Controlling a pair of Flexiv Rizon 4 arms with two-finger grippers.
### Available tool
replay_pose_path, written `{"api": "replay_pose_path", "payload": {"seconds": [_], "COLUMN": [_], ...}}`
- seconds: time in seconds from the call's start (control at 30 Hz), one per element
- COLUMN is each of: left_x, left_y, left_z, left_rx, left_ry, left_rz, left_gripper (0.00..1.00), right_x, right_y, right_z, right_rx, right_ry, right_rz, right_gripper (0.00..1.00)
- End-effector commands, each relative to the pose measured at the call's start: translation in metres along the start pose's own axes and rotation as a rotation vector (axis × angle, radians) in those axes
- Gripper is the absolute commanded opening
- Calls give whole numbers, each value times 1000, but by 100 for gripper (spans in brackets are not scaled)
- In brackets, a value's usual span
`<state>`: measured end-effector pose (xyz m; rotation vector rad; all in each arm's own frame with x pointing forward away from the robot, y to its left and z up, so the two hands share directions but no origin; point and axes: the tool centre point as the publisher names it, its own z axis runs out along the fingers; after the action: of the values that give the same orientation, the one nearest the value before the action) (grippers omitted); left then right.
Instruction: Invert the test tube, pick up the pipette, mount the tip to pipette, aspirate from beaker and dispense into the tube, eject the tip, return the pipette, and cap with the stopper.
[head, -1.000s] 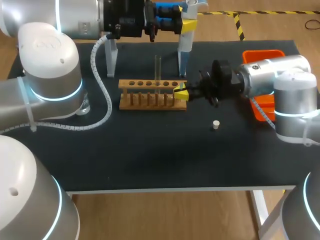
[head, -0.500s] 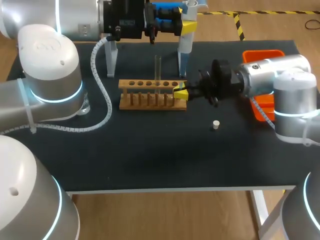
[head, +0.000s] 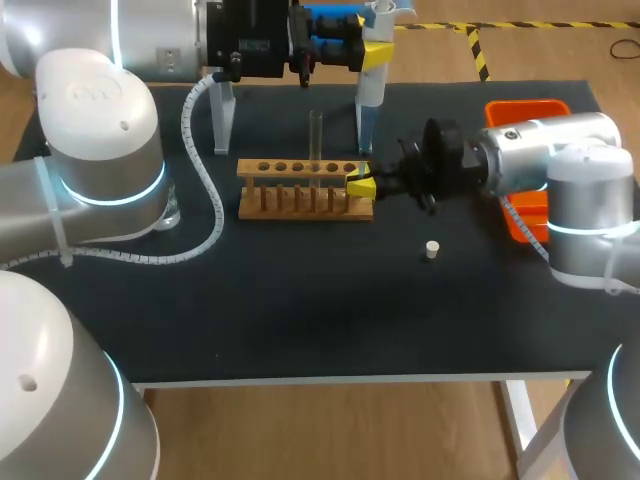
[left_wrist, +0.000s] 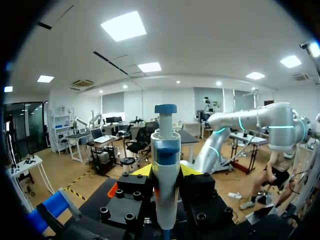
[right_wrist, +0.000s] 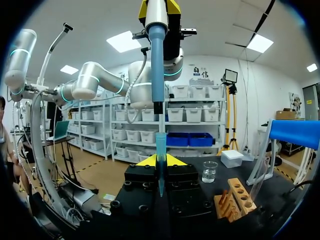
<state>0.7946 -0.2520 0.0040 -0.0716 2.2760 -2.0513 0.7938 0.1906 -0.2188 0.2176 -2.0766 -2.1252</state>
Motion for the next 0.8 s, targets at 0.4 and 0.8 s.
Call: {"api": "replay_pose_path", "payload": {"seconds": [0.4, 0.8], "left_x": [1, 1], "left_y": [0, 0], "left_z": [-1, -1], "left_rx": [1, 1], "left_ry": [-2, -2], "left_rz": [0, 0], "left_gripper": [0, 0], "right_x": [3, 3], "right_y": [6, 10], "right_z": [-2, -3], "right_rx": [8, 11], "right_ry": [-4, -1], "right_rz": [-3, -4], "right_gripper": [0, 0]}}
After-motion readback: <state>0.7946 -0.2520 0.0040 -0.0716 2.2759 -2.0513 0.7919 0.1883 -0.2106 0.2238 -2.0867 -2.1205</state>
